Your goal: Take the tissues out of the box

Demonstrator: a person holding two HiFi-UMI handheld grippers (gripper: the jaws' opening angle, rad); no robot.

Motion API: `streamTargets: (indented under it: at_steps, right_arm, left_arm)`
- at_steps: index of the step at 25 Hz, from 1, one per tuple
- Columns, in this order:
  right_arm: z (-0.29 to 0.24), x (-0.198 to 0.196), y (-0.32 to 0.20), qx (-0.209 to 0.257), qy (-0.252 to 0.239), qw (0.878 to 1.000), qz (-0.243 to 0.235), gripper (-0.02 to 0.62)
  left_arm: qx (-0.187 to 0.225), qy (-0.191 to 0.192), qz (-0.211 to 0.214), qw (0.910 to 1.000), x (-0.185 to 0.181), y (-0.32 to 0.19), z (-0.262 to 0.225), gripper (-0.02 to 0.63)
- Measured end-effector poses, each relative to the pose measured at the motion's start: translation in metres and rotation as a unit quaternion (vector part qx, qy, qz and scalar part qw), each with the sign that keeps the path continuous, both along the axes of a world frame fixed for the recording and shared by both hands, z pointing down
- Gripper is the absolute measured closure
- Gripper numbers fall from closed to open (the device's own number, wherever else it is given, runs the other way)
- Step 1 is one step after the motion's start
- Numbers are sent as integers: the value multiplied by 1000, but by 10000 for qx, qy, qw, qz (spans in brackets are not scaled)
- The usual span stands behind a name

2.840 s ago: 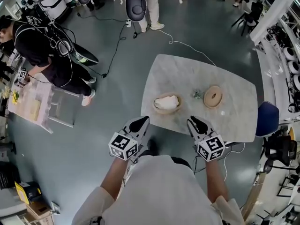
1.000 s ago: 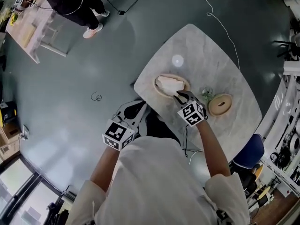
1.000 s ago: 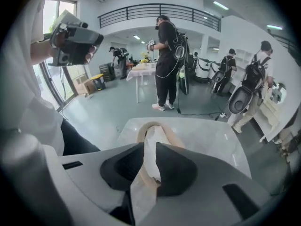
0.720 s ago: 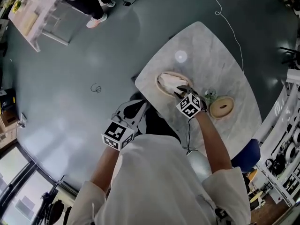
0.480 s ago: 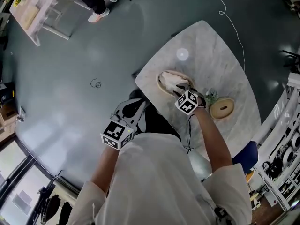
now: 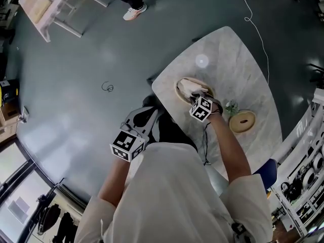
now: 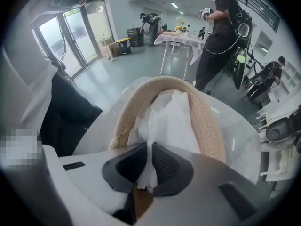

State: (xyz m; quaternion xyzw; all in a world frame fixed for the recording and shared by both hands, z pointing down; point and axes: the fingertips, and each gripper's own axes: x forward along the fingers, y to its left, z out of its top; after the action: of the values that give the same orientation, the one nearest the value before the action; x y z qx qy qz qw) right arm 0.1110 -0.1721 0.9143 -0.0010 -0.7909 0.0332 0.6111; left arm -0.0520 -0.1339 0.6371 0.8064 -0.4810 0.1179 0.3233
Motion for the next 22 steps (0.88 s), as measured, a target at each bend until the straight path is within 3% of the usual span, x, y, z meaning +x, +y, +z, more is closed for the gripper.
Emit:
streamTargets:
  at_steps: [8,22]
  right_arm:
    - [-25,0,-8,35,-376,9972,647,552]
    - [-96,0,-21,460,-1046,9766,1822,552]
  left_arm:
    - [148,-50,-68,9999,-16,2,-11,597]
    - [527,-69,132,9985,-35,10,-41,597]
